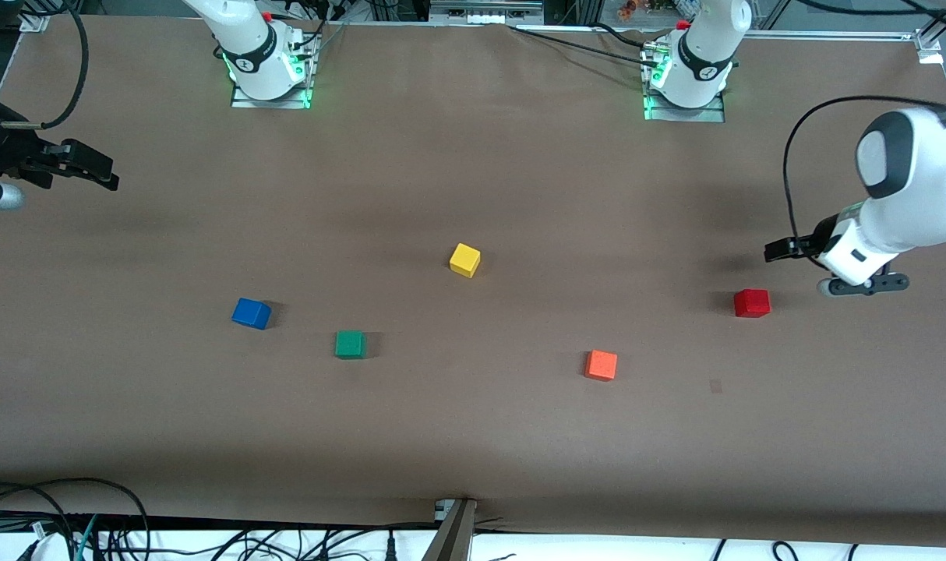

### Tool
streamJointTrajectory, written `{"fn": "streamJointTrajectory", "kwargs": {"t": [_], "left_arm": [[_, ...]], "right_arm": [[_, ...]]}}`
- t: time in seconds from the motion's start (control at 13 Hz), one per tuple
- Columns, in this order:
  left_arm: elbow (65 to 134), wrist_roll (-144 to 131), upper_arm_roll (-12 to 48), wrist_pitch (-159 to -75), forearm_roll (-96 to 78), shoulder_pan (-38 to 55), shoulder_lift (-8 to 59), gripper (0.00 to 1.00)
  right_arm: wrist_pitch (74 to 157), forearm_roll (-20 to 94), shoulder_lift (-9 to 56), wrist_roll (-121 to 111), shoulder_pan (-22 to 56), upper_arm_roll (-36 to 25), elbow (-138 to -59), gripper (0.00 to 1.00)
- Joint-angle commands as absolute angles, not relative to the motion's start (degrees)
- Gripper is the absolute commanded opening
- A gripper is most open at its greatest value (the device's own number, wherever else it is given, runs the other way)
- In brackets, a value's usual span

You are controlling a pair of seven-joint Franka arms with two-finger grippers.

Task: Pass red block to right arm, stack on blue
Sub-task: 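Move the left gripper toward the red cube and lower over it, then close the left gripper on the red cube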

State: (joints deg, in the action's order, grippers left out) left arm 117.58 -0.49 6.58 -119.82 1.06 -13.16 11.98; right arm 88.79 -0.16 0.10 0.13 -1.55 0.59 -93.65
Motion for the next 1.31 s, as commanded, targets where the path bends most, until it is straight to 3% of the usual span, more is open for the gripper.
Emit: {"fn": "streamJointTrajectory", "kwargs": {"t": [0.0, 0.31, 1.24], "left_arm": [[118.2, -0.1, 6.8, -126.8, 1.8, -13.4, 17.1, 1.00], [118.2, -0.1, 6.7, -134.8, 1.8, -13.4, 22.8, 1.00], [117.1, -0.1, 6.7, -138.7, 4.0, -13.4, 26.5, 1.00]], "right_arm": [[88.1, 0.4, -0.7, 0.6, -2.2, 1.1, -93.7, 1.00], [88.1, 0.4, -0.7, 0.7, -2.2, 1.1, -93.7, 1.00], [88.1, 0.4, -0.7, 0.8, -2.2, 1.1, -93.7, 1.00]]}}
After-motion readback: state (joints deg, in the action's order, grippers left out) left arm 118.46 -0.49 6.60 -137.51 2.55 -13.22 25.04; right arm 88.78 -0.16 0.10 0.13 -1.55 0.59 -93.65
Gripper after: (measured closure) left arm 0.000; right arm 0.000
